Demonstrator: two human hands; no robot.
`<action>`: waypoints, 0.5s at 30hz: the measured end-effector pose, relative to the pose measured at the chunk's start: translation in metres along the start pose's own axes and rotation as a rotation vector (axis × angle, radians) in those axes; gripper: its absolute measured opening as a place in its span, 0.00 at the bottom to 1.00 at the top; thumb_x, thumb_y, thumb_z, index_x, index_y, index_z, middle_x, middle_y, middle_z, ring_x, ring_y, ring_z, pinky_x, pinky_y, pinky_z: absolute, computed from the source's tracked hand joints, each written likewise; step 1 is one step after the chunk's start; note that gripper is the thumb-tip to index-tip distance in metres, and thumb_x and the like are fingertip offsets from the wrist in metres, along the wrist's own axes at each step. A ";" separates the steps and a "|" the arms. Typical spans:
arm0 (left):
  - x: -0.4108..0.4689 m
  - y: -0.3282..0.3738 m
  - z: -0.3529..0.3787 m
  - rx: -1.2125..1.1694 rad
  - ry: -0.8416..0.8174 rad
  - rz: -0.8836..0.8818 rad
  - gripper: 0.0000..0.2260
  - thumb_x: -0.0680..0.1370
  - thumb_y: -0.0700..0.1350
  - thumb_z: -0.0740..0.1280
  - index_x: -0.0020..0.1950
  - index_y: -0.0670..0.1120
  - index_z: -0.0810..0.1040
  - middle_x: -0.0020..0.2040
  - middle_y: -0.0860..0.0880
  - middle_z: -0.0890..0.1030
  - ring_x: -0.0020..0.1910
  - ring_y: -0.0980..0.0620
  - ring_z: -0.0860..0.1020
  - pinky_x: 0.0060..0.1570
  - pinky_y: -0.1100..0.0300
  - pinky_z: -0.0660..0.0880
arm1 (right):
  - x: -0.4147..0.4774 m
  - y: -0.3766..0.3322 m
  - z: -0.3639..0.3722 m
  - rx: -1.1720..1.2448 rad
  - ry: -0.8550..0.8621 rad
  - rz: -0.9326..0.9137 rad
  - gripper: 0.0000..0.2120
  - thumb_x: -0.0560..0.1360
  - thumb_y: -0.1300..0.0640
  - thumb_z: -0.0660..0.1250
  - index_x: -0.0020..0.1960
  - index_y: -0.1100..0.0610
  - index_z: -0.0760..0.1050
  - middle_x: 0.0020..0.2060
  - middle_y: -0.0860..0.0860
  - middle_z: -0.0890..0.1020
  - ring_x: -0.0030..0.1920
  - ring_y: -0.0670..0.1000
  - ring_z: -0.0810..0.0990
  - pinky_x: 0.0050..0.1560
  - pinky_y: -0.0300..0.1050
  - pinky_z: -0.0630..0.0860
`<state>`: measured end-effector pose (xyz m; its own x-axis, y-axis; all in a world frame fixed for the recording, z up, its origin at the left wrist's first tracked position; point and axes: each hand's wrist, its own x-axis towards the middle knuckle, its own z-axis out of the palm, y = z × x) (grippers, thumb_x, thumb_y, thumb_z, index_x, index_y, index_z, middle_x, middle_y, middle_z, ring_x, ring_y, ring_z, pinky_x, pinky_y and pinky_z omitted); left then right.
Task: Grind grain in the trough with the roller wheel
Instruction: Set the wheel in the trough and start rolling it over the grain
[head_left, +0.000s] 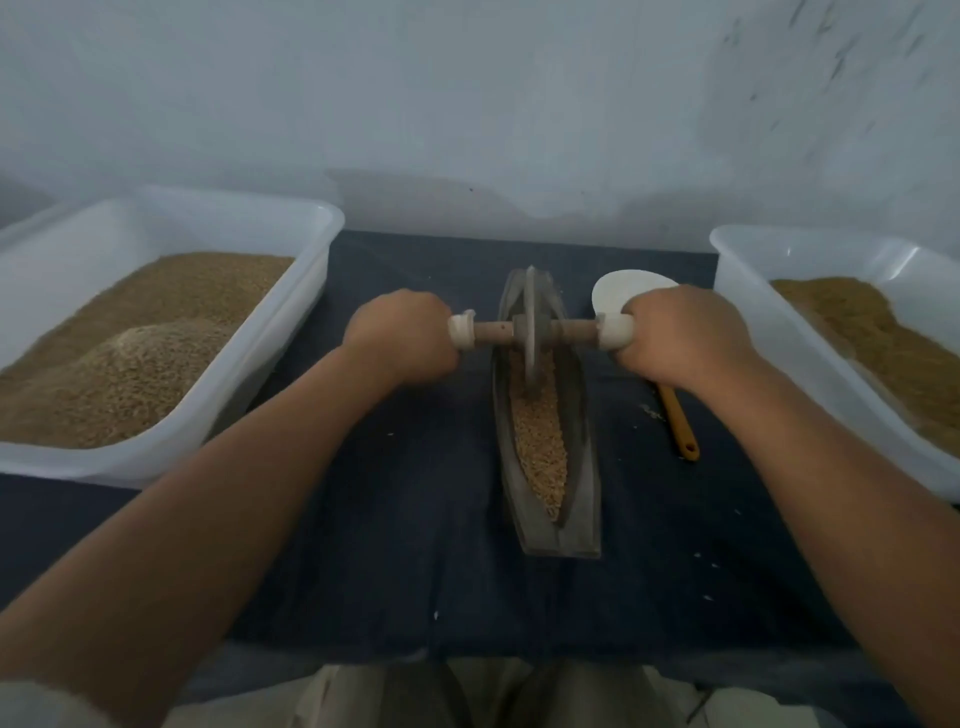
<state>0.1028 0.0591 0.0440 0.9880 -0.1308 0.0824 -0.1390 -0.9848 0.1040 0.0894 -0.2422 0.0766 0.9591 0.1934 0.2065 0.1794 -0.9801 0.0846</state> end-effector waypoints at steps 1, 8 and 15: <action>0.008 0.001 0.000 -0.004 0.011 -0.008 0.13 0.73 0.58 0.66 0.37 0.50 0.77 0.36 0.51 0.79 0.34 0.49 0.78 0.33 0.56 0.73 | 0.004 -0.004 0.001 -0.010 0.062 -0.010 0.12 0.70 0.48 0.68 0.31 0.50 0.72 0.27 0.47 0.75 0.28 0.50 0.73 0.29 0.42 0.67; -0.059 -0.005 -0.002 0.094 0.076 0.208 0.12 0.72 0.59 0.65 0.33 0.54 0.73 0.30 0.56 0.75 0.28 0.55 0.73 0.26 0.61 0.63 | -0.050 0.012 -0.013 0.078 -0.324 -0.040 0.07 0.68 0.44 0.69 0.38 0.47 0.77 0.33 0.46 0.81 0.34 0.45 0.79 0.33 0.46 0.77; -0.046 0.000 -0.003 0.140 0.117 0.150 0.13 0.73 0.58 0.65 0.32 0.53 0.72 0.29 0.55 0.74 0.27 0.54 0.73 0.27 0.61 0.64 | -0.047 0.008 0.004 0.075 -0.155 0.016 0.11 0.71 0.42 0.70 0.36 0.47 0.75 0.31 0.46 0.79 0.35 0.49 0.78 0.37 0.49 0.79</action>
<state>0.0575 0.0652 0.0430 0.9414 -0.2705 0.2013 -0.2647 -0.9627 -0.0561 0.0463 -0.2594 0.0637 0.9833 0.1741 0.0537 0.1739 -0.9847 0.0084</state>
